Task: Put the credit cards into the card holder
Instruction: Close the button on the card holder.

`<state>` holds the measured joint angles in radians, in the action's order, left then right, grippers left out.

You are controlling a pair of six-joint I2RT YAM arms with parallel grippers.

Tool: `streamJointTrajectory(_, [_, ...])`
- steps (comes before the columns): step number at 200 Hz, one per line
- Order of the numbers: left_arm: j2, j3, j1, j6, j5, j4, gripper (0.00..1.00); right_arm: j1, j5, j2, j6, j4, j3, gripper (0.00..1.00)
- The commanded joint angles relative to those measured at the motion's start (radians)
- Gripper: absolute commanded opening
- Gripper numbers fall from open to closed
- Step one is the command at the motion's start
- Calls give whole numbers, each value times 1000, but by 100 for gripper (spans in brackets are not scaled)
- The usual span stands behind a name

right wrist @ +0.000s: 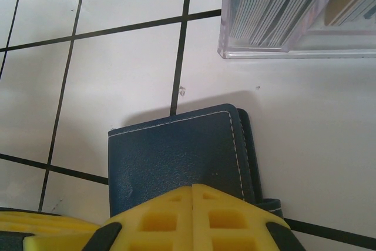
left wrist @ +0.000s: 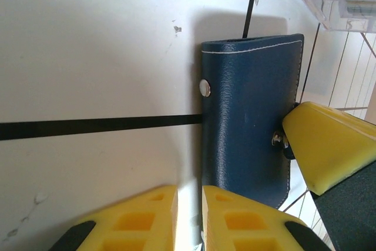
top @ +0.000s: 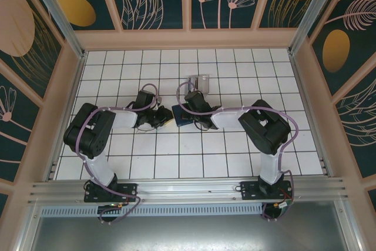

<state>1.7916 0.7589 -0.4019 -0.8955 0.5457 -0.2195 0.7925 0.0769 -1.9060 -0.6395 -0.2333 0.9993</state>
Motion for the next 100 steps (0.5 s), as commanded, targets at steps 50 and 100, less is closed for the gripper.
streamJointTrajectory(50, [41, -17, -10, -37, 30, -49, 20, -7, -32, -1, -17, 0, -2, 0])
streamJointTrajectory(100, [52, -9, -9, -46, 32, -51, 20, -9, -30, 10, -14, -6, -4, 0])
